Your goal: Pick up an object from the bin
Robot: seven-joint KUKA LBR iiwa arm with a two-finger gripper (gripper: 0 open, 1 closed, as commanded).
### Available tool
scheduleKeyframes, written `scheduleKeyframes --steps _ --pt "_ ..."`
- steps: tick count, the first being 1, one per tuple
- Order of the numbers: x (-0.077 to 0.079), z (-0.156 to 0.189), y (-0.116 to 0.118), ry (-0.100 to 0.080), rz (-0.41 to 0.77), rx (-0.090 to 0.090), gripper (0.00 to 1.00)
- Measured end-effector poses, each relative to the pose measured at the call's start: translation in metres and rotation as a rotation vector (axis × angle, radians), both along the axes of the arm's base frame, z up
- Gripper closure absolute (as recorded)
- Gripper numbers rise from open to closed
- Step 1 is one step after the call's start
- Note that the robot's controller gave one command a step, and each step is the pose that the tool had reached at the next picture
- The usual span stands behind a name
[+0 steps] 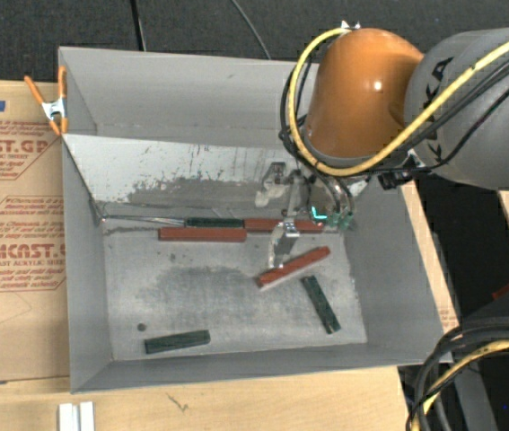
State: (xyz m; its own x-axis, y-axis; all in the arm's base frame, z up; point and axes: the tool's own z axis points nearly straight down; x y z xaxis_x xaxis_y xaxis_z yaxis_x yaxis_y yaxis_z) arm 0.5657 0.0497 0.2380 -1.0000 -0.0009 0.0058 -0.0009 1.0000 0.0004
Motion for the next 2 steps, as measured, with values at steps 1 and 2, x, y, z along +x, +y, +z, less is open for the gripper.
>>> scheduleKeyframes --steps 1,2 --pt "0.001 0.004 0.000 -0.008 -0.001 0.001 0.00" --pt "0.002 -0.049 -0.019 -0.014 -0.010 0.001 0.00"
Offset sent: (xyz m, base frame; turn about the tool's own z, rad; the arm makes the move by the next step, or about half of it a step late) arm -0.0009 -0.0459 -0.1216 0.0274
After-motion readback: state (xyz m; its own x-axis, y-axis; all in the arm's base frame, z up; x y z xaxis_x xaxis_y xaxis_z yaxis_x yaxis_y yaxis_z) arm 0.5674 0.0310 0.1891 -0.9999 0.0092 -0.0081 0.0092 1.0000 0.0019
